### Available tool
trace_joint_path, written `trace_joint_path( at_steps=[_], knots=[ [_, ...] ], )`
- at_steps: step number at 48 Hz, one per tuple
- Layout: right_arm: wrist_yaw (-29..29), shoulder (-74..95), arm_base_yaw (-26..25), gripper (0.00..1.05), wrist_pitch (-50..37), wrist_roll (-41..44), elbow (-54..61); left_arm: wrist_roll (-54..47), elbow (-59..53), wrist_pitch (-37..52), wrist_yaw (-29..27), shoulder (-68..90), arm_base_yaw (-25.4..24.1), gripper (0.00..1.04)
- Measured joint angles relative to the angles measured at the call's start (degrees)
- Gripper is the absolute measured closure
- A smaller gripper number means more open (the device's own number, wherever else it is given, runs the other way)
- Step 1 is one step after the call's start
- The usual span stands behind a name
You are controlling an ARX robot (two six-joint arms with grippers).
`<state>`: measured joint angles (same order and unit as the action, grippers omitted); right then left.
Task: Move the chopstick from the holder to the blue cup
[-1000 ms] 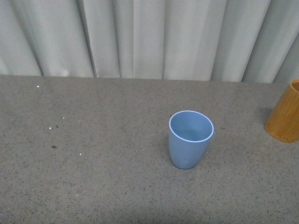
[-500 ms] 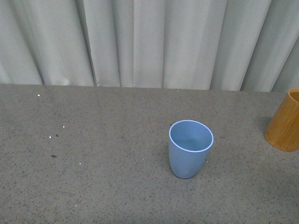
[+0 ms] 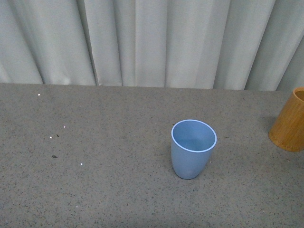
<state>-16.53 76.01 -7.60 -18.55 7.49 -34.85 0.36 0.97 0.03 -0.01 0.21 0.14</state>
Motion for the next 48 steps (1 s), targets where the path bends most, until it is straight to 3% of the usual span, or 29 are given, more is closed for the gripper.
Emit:
trace_joint_path(
  at_steps=[13,26,48],
  knots=[
    [-3.5,11.1,3.0,0.10,-8.5,-5.7,-3.6,0.0,0.0,0.0,0.0,0.0,0.0,0.07],
    [-5.9,18.4,8.1,0.10,-11.4,-10.6,-6.2,0.0,0.0,0.0,0.0,0.0,0.0,0.07],
    [-5.9,23.8,5.8,0.10,-11.8,-12.2,-8.2,0.0,0.0,0.0,0.0,0.0,0.0,0.07]
  ],
)
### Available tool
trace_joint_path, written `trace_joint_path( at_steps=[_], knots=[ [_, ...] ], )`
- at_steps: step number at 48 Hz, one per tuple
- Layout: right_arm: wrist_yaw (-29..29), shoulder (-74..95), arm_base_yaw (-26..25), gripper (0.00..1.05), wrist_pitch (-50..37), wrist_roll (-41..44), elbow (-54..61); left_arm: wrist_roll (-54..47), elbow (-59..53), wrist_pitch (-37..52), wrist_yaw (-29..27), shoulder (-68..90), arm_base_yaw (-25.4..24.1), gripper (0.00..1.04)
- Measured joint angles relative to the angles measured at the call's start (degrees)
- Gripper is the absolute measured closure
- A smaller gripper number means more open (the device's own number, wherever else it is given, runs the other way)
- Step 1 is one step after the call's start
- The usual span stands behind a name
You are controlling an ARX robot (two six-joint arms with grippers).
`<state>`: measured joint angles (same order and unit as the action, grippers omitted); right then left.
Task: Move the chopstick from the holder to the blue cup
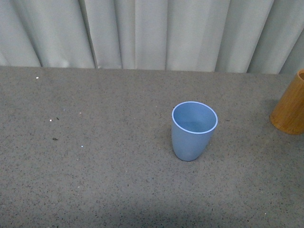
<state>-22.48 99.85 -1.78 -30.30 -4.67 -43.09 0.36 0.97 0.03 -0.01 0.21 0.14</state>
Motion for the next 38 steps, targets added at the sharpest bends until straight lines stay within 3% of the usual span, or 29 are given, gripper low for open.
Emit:
trace_joint_path(
  at_steps=[38],
  knots=[
    [1.6,5.5,-0.3,0.10,-2.1,-0.2,-4.3,0.0,0.0,0.0,0.0,0.0,0.0,0.07]
  ],
)
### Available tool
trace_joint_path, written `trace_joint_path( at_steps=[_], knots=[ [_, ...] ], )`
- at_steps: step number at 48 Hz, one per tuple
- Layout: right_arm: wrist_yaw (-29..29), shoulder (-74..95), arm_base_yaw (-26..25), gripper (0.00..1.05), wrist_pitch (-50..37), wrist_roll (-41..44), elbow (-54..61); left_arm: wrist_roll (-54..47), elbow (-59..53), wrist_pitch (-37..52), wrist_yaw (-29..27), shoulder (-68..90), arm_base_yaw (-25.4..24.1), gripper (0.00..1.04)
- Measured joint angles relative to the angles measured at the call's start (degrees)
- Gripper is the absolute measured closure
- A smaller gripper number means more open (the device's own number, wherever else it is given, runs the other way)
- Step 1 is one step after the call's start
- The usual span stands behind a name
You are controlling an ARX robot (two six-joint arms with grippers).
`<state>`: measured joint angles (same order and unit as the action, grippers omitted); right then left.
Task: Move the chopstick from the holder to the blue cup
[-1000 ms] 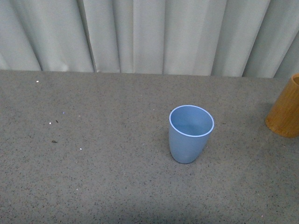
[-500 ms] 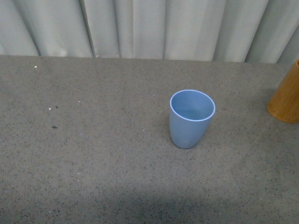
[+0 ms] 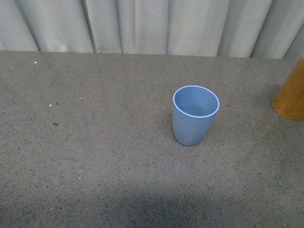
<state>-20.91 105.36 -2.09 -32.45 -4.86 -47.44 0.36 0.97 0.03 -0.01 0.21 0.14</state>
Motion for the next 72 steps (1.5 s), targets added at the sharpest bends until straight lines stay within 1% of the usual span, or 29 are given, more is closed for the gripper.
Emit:
trace_joint_path(
  at_steps=[27,29,31,34,40,43,46,48,60,68,72],
  knots=[
    [1.3,3.7,0.0,0.10,-1.1,0.0,-4.2,0.0,0.0,0.0,0.0,0.0,0.0,0.07],
    [1.3,3.8,-0.1,0.14,-1.2,0.0,-4.2,0.0,0.0,0.0,0.0,0.0,0.0,0.07],
    [1.3,4.0,-0.2,0.21,-1.4,0.1,-4.2,0.0,0.0,0.0,0.0,0.0,0.0,0.07],
    [1.5,4.3,-0.4,0.35,-1.6,0.1,-4.2,0.0,0.0,0.0,0.0,0.0,0.0,0.07],
    [2.0,4.8,-0.8,0.58,-2.3,0.1,-4.2,0.0,0.0,0.0,0.0,0.0,0.0,0.07],
    [2.6,4.9,-0.9,0.72,-3.2,0.1,-4.2,0.0,0.0,0.0,0.0,0.0,0.0,0.07],
    [3.1,4.9,-1.1,0.85,-4.0,0.5,-4.0,0.0,0.0,0.0,0.0,0.0,0.0,0.07],
    [4.0,4.8,-1.2,0.91,-4.5,0.3,-3.9,0.0,0.0,0.0,0.0,0.0,0.0,0.07],
    [4.1,4.0,-1.9,0.91,-6.5,2.1,-2.7,0.0,0.0,0.0,0.0,0.0,0.0,0.07],
    [3.7,0.7,-1.9,0.91,-9.6,6.4,-2.1,0.0,0.0,0.0,0.0,0.0,0.0,0.07],
    [3.7,-1.6,-1.8,0.91,-9.6,7.2,-2.1,0.0,0.0,0.0,0.0,0.0,0.0,0.07]
  ],
)
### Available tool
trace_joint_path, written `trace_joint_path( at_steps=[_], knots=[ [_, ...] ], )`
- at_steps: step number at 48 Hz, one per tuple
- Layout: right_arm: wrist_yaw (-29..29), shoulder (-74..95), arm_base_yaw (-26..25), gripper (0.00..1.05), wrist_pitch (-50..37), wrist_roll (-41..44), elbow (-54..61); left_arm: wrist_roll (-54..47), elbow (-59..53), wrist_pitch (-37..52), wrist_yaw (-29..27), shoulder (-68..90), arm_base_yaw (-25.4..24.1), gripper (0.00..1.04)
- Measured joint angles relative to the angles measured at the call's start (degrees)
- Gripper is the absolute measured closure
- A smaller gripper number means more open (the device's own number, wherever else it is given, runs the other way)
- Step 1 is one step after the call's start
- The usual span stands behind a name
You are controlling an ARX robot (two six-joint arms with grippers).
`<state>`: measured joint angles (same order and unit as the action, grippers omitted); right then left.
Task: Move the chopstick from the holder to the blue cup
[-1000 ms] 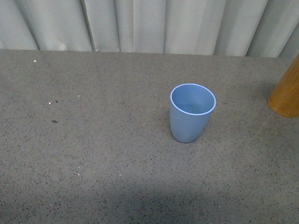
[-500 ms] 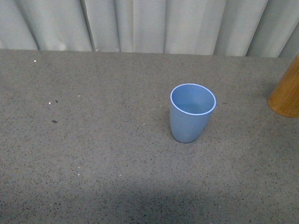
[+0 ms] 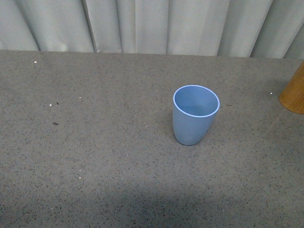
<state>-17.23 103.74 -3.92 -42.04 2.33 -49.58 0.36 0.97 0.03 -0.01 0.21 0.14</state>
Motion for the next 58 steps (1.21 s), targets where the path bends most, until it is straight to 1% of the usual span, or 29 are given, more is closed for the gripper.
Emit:
trace_joint_path(
  at_steps=[10,18,26,34,44,54,58],
  knots=[
    [2.0,-6.1,1.1,0.91,2.5,-0.3,0.4,0.0,0.0,0.0,0.0,0.0,0.0,0.07],
    [4.3,-11.8,3.0,0.91,6.3,-4.9,1.2,0.0,0.0,0.0,0.0,0.0,0.0,0.07],
    [5.9,-17.0,7.6,0.91,8.0,-10.7,1.2,0.0,0.0,0.0,0.0,0.0,0.0,0.07],
    [7.9,-19.0,14.2,0.91,8.7,-16.4,1.2,0.0,0.0,0.0,0.0,0.0,0.0,0.07],
    [8.5,-18.9,19.1,0.91,10.5,-24.4,1.4,0.0,0.0,0.0,0.0,0.0,0.0,0.07],
    [8.2,-18.1,24.7,0.91,10.8,-29.6,1.9,0.0,0.0,0.0,0.0,0.0,0.0,0.07],
    [8.1,-17.4,25.9,0.91,10.8,-30.8,2.3,0.0,0.0,0.0,0.0,0.0,0.0,0.07]
  ],
)
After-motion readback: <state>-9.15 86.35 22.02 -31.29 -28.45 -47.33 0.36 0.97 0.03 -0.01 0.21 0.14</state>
